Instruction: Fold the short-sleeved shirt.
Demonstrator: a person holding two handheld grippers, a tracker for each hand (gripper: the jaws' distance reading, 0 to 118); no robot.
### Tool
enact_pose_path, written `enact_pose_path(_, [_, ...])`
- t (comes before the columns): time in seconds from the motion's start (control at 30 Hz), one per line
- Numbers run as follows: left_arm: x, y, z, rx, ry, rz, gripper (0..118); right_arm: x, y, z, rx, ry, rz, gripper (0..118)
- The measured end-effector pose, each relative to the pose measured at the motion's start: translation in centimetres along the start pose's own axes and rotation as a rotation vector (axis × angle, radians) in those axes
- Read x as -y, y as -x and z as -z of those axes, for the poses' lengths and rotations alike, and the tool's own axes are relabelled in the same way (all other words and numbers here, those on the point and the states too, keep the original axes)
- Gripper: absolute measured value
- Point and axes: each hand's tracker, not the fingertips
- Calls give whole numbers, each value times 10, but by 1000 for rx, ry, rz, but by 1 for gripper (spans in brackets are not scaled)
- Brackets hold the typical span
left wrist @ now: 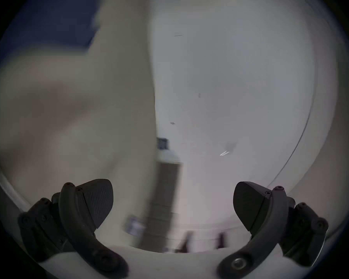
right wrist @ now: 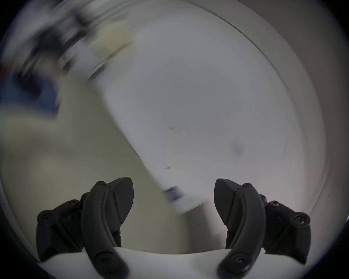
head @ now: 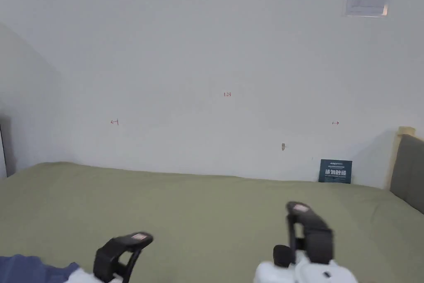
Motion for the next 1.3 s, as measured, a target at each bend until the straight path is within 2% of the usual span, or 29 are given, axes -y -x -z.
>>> enact_pose_path(0.03, [5,11,-3,25,11,-89,118,-2,7,0,-16,-21,-70,85])
enact_pose_path(0.07, [7,14,-5,-9,20,-74,118,-3,4,-2,-80,-58,24,85])
enact_pose_path(0.1, [9,12,-7,-70,-11,9,118,-4,-3,-2,-140,-96,194,85])
enact_pose_path(0.13, [14,1,-8,-149,-61,175,118,-2,-12,0,-165,-94,360,85])
enact_pose_path(0.17, [20,-10,-7,-192,-82,316,118,6,-17,4,-154,-48,507,85])
enact_pose_path(0.2, [21,-22,2,-228,-93,482,118,12,-26,9,-155,18,698,85])
enact_pose_path(0.27, [47,-57,12,-330,-146,867,118,35,-39,16,-197,72,1132,85])
enact_pose_path(0.33, [84,-84,25,-425,-244,1338,118,65,-46,16,-217,126,1583,86])
enact_pose_path(0.37, [103,-91,30,-483,-319,1526,118,76,-43,17,-209,142,1745,86])
enact_pose_path(0.4, [120,-95,35,-522,-407,1686,118,84,-41,16,-176,168,1864,86])
enact_pose_path(0.43, [137,-96,35,-544,-485,1797,118,90,-36,15,-133,186,1935,86])
enact_pose_path(0.5, [152,-100,36,-502,-530,1880,118,92,-32,13,-100,204,1903,86])
enact_pose_path(0.53, [156,-102,35,-460,-513,1891,118,89,-32,11,-83,219,1830,86])
enact_pose_path(0.6, [154,-104,34,-453,-478,1851,118,80,-33,7,-45,217,1740,86])
enact_pose_path(0.7, [150,-105,36,-473,-477,1831,118,76,-35,3,-4,227,1666,86])
enact_pose_path(0.9, [138,-106,36,-521,-488,1805,118,77,-37,0,4,238,1656,86])
enact_pose_path(1.03, [136,-106,33,-516,-467,1798,115,82,-39,2,-1,249,1705,84])
enact_pose_path(1.07, [136,-107,34,-522,-465,1798,105,83,-40,3,-28,253,1713,76])
enact_pose_path(1.1, [136,-108,34,-534,-466,1801,83,84,-41,3,-41,236,1716,43])
enact_pose_path(1.13, [136,-108,35,-536,-469,1802,49,83,-39,3,-25,242,1709,3])
enact_pose_path(1.17, [134,-109,36,-539,-467,1796,5,81,-36,2,17,251,1710,2])
enact_pose_path(1.23, [132,-108,35,-539,-465,1786,3,83,-37,2,-21,239,1705,2])
enact_pose_path(1.3, [133,-108,37,-559,-415,1801,0,82,-35,0,-11,245,1707,2])
